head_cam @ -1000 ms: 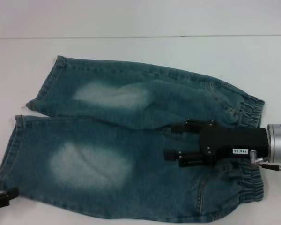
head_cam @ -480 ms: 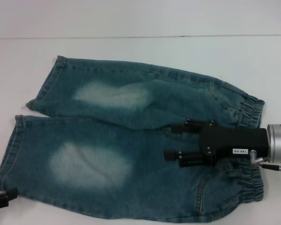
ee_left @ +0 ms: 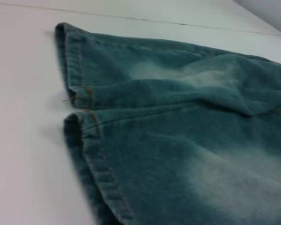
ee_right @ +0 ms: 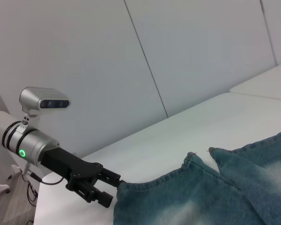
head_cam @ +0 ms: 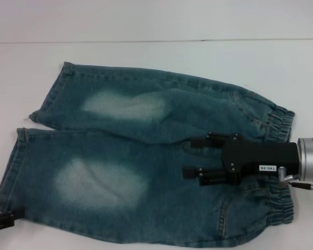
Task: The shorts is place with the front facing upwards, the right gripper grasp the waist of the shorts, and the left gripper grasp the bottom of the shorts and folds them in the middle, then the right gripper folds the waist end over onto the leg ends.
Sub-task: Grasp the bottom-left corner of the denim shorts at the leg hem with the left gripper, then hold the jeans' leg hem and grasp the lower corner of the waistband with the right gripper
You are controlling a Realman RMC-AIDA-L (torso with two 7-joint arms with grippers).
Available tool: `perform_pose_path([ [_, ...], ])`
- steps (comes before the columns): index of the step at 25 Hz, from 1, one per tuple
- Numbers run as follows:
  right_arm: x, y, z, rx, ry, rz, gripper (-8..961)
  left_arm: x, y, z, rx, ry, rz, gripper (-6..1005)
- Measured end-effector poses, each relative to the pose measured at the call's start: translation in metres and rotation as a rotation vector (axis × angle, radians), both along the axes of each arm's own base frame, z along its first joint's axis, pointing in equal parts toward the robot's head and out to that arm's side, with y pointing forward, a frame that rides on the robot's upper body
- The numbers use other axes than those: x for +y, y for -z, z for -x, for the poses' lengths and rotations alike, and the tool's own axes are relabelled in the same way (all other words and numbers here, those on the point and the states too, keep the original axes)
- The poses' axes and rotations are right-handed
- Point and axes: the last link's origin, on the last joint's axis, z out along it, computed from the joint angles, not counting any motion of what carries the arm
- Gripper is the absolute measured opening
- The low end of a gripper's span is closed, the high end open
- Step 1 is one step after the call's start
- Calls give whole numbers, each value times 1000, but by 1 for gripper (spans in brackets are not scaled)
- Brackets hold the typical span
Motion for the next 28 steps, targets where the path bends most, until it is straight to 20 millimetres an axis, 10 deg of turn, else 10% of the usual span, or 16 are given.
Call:
perform_pose_path([
  [12,-1,-1,1,10,-1,1,926,8,-1,-6,3,27,40,626],
  [28,-10,-30,-5,126,108,16,926,16,1,-10,6,42,31,-3],
])
